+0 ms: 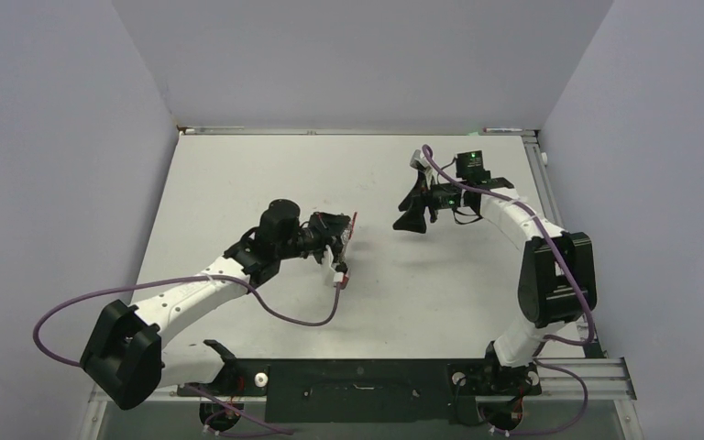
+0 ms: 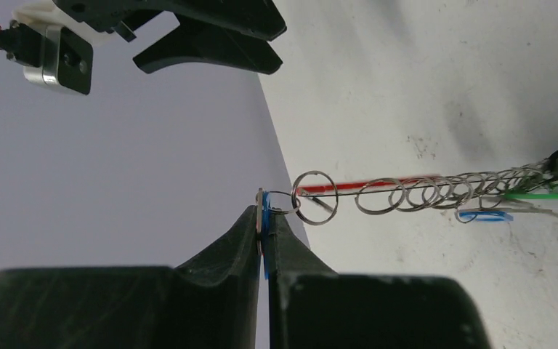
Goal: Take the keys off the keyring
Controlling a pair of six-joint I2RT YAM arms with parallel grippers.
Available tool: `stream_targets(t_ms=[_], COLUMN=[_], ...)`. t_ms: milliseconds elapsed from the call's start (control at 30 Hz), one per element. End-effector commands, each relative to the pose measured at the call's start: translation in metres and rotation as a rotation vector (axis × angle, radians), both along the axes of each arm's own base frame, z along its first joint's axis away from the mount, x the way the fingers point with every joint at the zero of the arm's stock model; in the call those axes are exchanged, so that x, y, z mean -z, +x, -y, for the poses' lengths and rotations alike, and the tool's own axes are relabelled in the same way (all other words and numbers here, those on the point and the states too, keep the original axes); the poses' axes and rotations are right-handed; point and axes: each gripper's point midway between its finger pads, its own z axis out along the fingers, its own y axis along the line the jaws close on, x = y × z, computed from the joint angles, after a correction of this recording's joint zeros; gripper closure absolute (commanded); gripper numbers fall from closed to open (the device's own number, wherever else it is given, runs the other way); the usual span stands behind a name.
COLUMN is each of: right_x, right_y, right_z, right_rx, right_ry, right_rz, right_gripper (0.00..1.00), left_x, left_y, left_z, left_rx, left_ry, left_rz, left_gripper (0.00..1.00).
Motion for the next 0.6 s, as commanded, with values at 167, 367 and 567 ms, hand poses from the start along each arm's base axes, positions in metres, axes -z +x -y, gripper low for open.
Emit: stream_targets(t_ms=[167, 367, 567], right_x=[-0.061, -0.077, -0.090], right_y=[-0.032, -0.037, -0.041], right_z=[-0.016, -0.026, -0.034], right_rx=[-0.190, -0.235, -0.271], right_ry=[0.075, 0.081, 0.085], right_rz=[0.207, 0.250, 0.282], right_gripper=[0.29, 0.30, 0.30], left_x=[-0.057, -0.062, -0.070], left_y=[-0.035, -0.049, -0.065], left_z=[0.013, 0.010, 0.008], left_rx=[0.221, 0.292, 0.358], left_ry=[-0.130, -0.142, -0.168], left_rz=[0.194, 0.271, 0.351], left_gripper=[1.00, 1.00, 1.00])
